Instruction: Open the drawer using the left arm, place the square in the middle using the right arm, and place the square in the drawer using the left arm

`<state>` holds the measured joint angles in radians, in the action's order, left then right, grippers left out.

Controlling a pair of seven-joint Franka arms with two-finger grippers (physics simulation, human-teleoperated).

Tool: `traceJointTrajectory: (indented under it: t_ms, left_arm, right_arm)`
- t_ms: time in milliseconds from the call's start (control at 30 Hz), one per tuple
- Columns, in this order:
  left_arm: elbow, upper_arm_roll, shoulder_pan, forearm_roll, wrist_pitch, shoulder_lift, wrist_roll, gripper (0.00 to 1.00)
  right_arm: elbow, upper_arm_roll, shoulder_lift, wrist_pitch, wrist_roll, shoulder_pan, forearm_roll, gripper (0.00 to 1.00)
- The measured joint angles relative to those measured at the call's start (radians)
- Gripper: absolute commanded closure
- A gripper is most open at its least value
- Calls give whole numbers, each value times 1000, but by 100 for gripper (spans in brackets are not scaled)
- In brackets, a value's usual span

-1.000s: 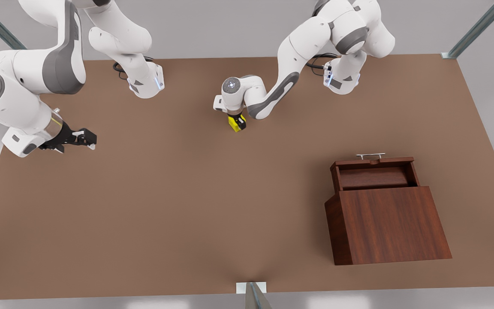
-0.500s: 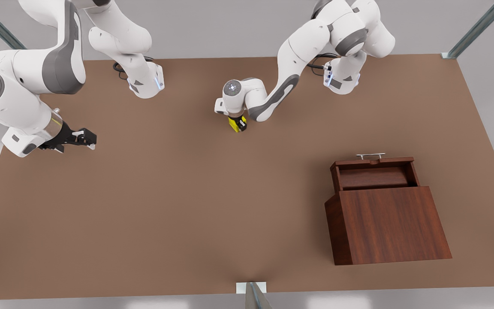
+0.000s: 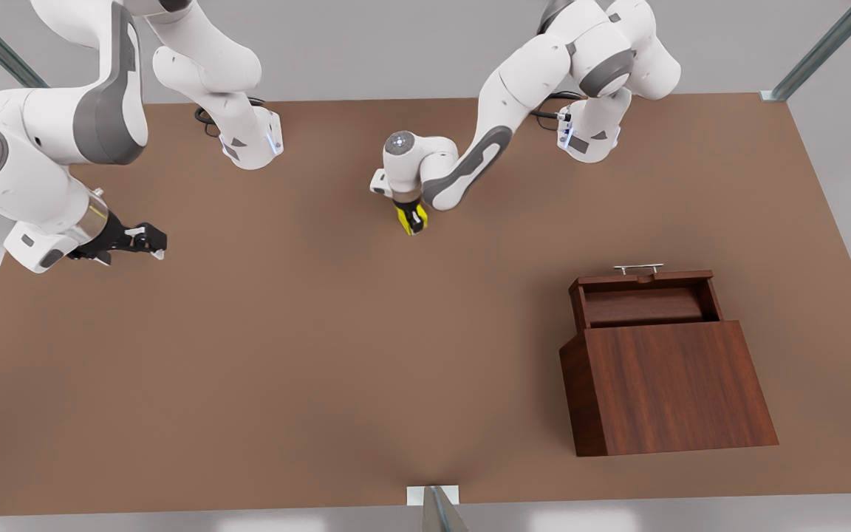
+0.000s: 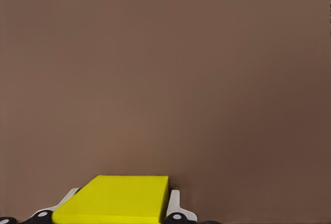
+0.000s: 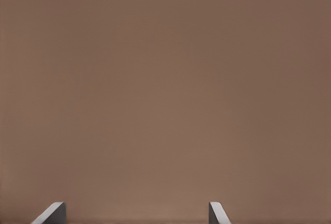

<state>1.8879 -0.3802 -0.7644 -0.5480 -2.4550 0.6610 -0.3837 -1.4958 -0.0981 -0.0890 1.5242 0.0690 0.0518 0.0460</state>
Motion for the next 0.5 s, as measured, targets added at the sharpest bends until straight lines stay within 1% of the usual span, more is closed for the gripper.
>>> traceJointTrajectory:
  t_ms: [33,200,267,367,400,467,500]
  left_arm:
    - [0,0,0,-2,-1,-1,4,32]
    - [0,0,11,167,2,-11,18,32]
    - [0,0,11,205,3,-11,19,32]
    - [-15,1,35,236,46,-47,17,32]
    - [-43,0,45,242,101,-54,17,32]
    - [-215,-3,83,257,339,-45,29,32]
    - [-319,-5,125,272,465,-58,34,32]
  right_arm:
    - [0,0,0,0,0,0,-1,0]
    - [0,0,0,-1,0,1,-2,0]
    - [-1,0,0,-1,0,1,-2,0]
    - [-1,0,-1,0,0,3,-2,0]
    - [-1,0,-2,1,0,3,-2,0]
    - [-1,0,-2,1,0,2,-2,0]
    - [-1,0,-2,1,0,2,-2,0]
